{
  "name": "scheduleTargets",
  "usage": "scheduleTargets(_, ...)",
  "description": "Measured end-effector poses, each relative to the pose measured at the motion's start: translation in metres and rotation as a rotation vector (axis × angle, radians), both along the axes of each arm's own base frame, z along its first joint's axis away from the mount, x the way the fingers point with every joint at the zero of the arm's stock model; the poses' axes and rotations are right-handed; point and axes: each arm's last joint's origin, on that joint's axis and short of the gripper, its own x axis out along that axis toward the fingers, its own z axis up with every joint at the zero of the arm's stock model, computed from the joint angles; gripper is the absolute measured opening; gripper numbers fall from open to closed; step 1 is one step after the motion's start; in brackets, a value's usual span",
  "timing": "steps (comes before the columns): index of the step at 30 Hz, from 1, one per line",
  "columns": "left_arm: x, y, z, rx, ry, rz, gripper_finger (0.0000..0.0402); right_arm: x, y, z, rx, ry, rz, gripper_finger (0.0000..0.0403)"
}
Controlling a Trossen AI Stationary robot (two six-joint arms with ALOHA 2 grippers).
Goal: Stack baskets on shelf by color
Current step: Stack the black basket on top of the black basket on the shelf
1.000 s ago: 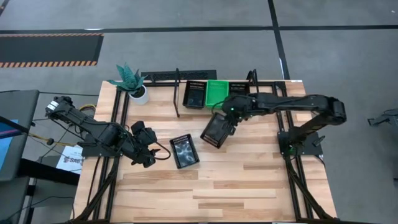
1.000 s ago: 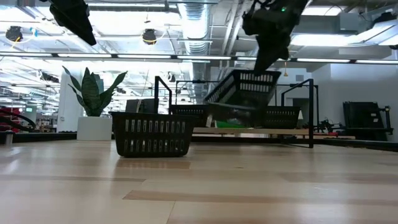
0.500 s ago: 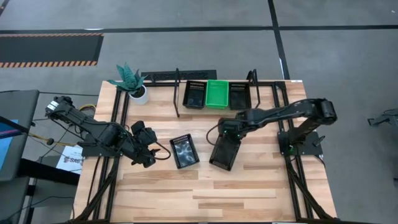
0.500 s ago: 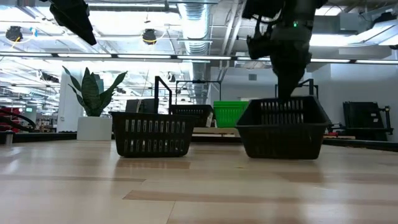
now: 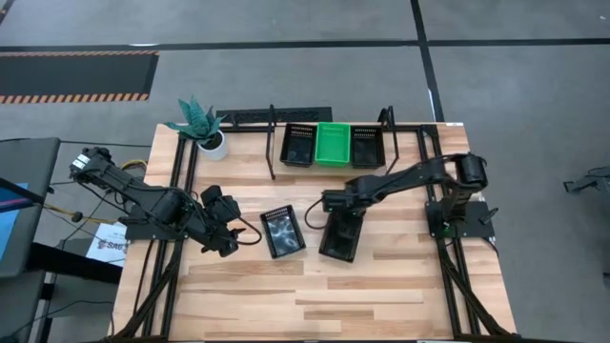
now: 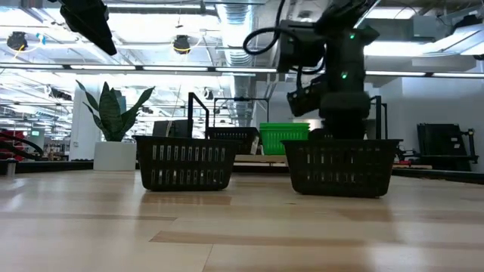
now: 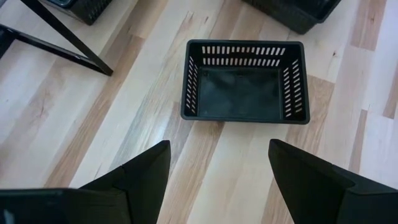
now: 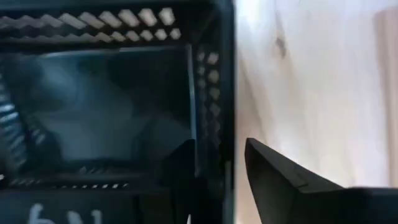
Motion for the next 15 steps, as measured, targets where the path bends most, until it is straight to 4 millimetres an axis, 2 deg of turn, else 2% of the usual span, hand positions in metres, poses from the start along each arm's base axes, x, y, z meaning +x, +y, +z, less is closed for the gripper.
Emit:
scheduleTargets(3, -0.0002, 0.0001, -0.0002, 0.001, 0.003, 0.000, 0.0261, 0.0038, -0.0017, -0.0028, -0.002, -0.022, 0.011, 0.0168)
scheduleTargets(6, -0.0002, 0.0001, -0.0002, 0.002, 0.004, 0.000, 0.0261, 0.0070, -0.0017, -0.0008, -0.005, -0.062, 0.026, 0.0152)
scheduleTargets(9, -0.0003, 0.0001, -0.0002, 0.001, 0.003, 0.000, 0.0261, 0.0057, -0.0016, 0.0052, -0.007, -0.080, 0.029, 0.0104)
scheduleTargets(12, -0.0003, 0.0002, -0.0001, 0.003, 0.002, 0.001, 0.0261, 0.0041, -0.0017, 0.0055, -0.008, -0.066, 0.042, 0.0030)
scheduleTargets(15, -0.0001, 0.0003, -0.0001, 0.008, -0.001, 0.004, 0.0261, 0.0047, -0.0016, 0.0054, -0.010, -0.067, 0.060, 0.0017)
